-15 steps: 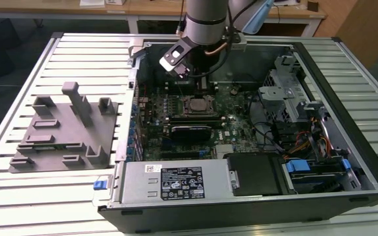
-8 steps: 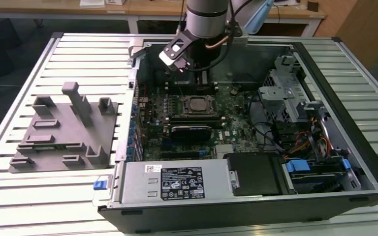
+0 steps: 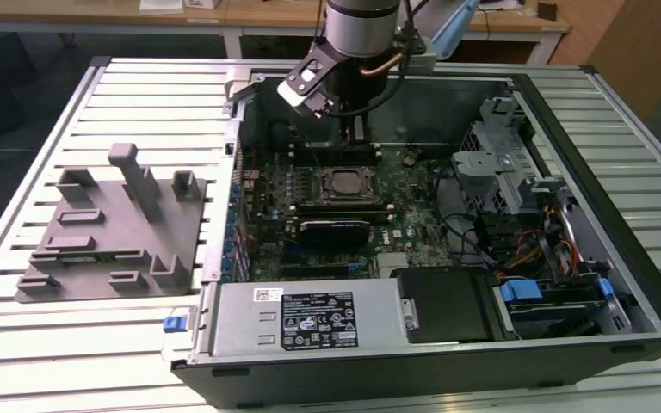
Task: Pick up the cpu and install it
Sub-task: 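Close the cpu cover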
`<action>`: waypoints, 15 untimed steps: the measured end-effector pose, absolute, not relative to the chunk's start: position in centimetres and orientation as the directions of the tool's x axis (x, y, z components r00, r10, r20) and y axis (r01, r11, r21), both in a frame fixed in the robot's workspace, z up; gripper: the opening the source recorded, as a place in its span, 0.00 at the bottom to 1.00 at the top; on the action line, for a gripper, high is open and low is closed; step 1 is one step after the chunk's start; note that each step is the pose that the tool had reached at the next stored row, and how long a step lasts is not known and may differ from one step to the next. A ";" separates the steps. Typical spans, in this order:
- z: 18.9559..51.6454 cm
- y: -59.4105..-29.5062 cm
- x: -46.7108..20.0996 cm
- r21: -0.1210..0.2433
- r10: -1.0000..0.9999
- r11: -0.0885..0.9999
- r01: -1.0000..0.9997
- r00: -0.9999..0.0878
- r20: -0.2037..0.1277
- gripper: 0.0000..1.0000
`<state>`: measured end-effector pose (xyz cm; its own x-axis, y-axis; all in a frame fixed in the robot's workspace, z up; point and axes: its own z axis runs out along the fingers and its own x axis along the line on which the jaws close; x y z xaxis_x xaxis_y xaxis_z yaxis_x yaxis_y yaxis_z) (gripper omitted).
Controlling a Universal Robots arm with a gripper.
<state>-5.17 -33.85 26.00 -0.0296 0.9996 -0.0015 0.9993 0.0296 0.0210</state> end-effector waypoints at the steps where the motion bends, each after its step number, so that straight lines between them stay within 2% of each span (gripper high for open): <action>1: 26.0 -33.9 -5.2 0.021 0.999 0.047 0.999 -0.047 -0.002 0.11; 9: 25.9 -33.9 -5.2 0.021 0.981 0.192 0.981 -0.192 -0.002 0.11; 15: 25.9 -33.9 -5.3 0.020 0.965 0.260 0.965 -0.260 -0.006 0.11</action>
